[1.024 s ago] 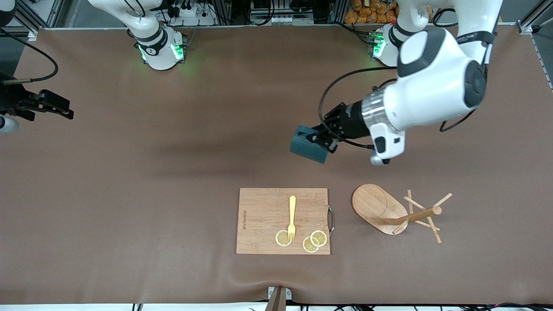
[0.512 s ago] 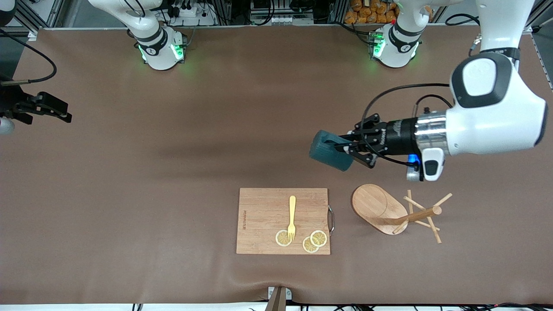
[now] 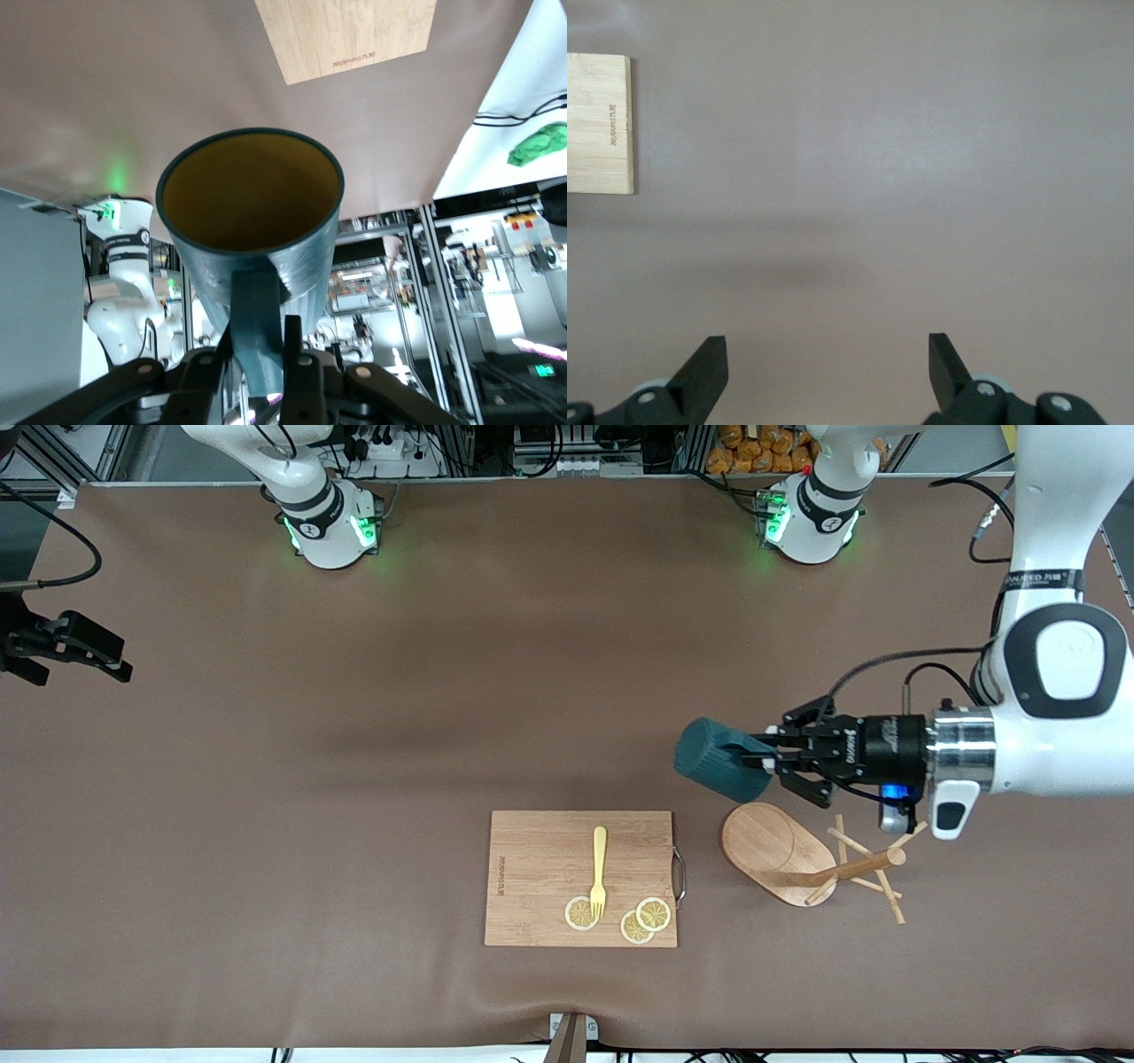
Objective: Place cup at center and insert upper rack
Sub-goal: 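Move the mug over the wooden mug tree with the left gripper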
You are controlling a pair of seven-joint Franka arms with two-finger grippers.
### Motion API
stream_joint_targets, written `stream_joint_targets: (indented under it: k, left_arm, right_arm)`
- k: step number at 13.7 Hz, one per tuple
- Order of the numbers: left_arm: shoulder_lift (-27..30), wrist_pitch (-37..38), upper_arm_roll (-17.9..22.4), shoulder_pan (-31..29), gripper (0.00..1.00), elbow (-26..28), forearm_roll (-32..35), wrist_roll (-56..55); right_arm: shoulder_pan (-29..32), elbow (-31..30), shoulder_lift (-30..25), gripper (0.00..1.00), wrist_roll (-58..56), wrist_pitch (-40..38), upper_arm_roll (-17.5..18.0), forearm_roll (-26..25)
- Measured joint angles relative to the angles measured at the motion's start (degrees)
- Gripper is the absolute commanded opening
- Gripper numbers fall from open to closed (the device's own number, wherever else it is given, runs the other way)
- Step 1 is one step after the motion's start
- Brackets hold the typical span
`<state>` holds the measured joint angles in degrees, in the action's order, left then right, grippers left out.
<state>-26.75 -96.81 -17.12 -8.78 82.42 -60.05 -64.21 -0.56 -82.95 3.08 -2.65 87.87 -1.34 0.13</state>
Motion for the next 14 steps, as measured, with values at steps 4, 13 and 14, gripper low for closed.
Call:
stream_joint_targets:
  k: [4, 13, 14]
  left_arm:
    - [-2.4, 1.2, 0.0, -2.4, 0.0, 0.0, -1.7, 2.4]
    - [-6.3, 4.4, 0.1, -8.3, 0.0, 0.0, -3.6, 7.8]
    - [-6.6, 4.4, 0.1, -8.7, 0.0, 0.0, -3.6, 7.8]
  right_arm:
    - [0.0, 0.1, 0.0, 1.0, 0.0, 0.0, 0.0, 0.0]
    - [-1.2, 0.0, 0.0, 1.0, 0.0, 0.3, 0.1, 0.0]
    - [-1.4, 0.0, 0.0, 1.0, 0.0, 0.3, 0.1, 0.0]
